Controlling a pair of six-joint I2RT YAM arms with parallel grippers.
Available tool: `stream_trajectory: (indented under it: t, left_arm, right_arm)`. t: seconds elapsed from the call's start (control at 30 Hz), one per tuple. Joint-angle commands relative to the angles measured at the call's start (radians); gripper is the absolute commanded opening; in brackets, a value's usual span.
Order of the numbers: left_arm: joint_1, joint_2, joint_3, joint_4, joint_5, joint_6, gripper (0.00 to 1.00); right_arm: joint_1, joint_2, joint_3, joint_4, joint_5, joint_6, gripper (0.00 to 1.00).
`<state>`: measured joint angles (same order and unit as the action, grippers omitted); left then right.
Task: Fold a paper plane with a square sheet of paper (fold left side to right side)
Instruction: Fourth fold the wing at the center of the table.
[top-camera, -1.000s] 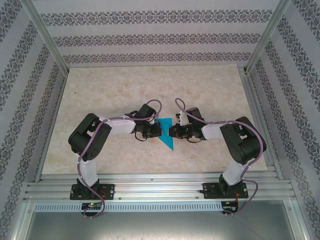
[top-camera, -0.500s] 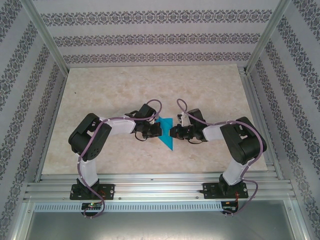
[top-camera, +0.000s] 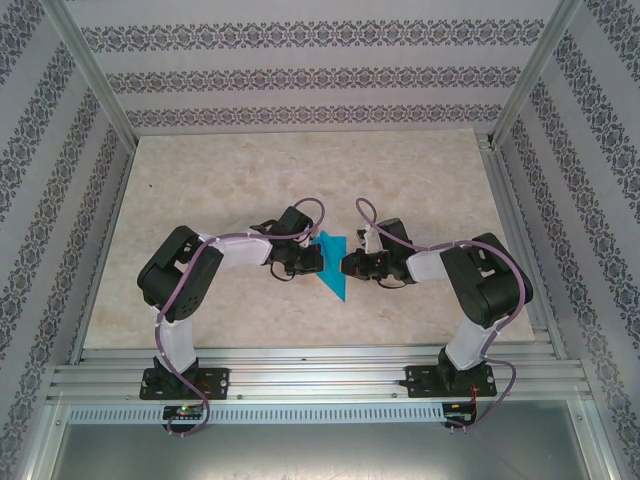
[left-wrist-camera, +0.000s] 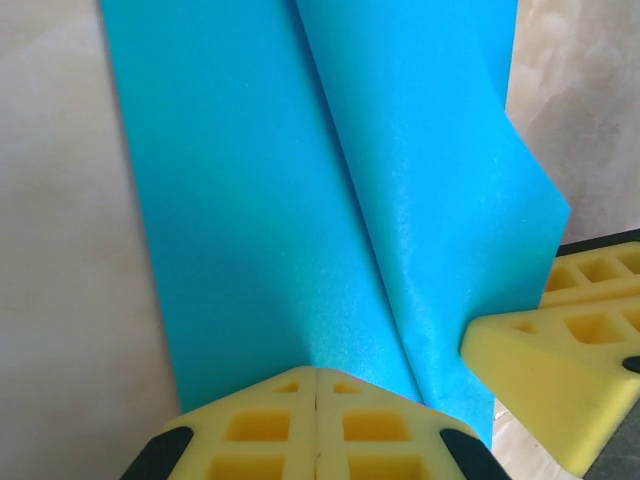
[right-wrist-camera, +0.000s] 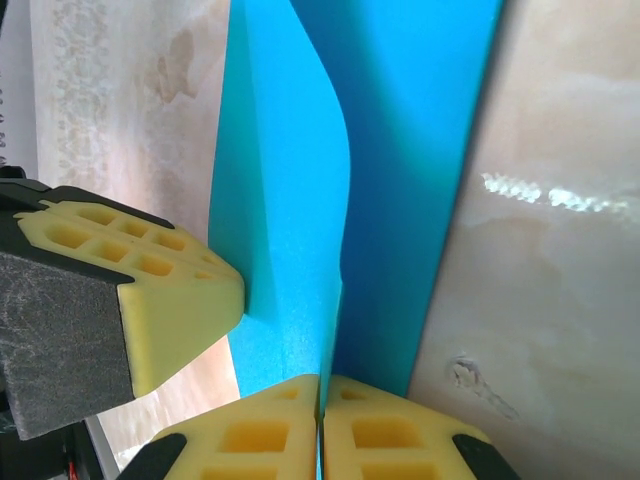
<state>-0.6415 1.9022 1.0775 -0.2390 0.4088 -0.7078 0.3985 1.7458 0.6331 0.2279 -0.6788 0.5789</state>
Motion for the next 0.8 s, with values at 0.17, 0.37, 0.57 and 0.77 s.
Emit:
stream_trajectory:
  t: [0.17, 0.37, 0.57, 0.77]
  left_arm:
    - [0.005, 0.028, 0.025, -0.014, -0.003, 0.021, 0.08]
    - [0.006, 0.007, 0.043, -0.024, 0.005, 0.03, 0.1]
    - [0.008, -0.057, 0.083, -0.059, 0.031, 0.056, 0.16]
    - [0.008, -0.08, 0.126, -0.065, 0.077, 0.062, 0.19]
  right_arm:
    - [-0.009, 0.015, 0.023, -0.03, 0.008, -0.014, 0.09]
    - [-0.007, 0.046, 0.021, -0.039, 0.016, -0.016, 0.09]
    - [-0.006, 0.064, 0.033, -0.068, 0.028, -0.024, 0.09]
    - [-0.003, 0.07, 0.042, -0.086, 0.033, -0.034, 0.09]
